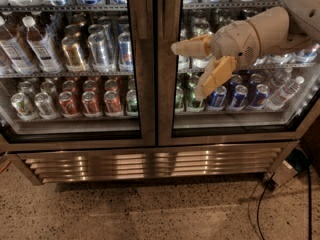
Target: Open left fridge door
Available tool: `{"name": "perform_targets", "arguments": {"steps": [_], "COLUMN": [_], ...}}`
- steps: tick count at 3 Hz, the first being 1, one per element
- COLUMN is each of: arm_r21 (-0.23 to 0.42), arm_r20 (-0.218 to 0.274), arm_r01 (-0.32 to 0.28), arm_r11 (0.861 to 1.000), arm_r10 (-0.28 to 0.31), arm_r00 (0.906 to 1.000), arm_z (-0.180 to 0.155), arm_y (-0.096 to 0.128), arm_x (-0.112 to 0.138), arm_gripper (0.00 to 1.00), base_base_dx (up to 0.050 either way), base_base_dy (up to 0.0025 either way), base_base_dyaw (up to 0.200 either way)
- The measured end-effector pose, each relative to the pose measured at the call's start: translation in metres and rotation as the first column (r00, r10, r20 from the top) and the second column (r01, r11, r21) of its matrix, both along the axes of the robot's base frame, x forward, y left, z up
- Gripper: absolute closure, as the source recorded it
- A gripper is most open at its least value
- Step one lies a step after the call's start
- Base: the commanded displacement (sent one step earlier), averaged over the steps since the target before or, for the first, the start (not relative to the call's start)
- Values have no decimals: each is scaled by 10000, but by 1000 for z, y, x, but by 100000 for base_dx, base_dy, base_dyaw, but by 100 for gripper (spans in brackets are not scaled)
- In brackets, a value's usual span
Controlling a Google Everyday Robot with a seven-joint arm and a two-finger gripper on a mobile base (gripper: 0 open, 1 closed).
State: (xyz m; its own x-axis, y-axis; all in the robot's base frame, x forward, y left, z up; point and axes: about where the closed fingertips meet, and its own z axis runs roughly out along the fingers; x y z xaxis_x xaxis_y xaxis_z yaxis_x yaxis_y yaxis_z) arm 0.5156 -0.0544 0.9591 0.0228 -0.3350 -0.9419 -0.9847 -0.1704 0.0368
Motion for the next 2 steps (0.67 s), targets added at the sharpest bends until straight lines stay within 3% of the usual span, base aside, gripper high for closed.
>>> {"name": "perform_targets", "arguments": {"steps": [1, 2], "arm_r21": [227, 232], "arm_r20": [-152, -150], "arm_r01": [1430, 1421], "arm_r11": [9895, 9896], "arm_r10": [-1426, -1418], "arm_r00": [9897, 9898], "arm_z": [-22, -22], "arm_y": [-2, -2], "arm_x": [-7, -7], "arm_gripper": [0, 0], "base_base_dx": [0, 0], "base_base_dy": [0, 0], "base_base_dyaw": [0, 0]}}
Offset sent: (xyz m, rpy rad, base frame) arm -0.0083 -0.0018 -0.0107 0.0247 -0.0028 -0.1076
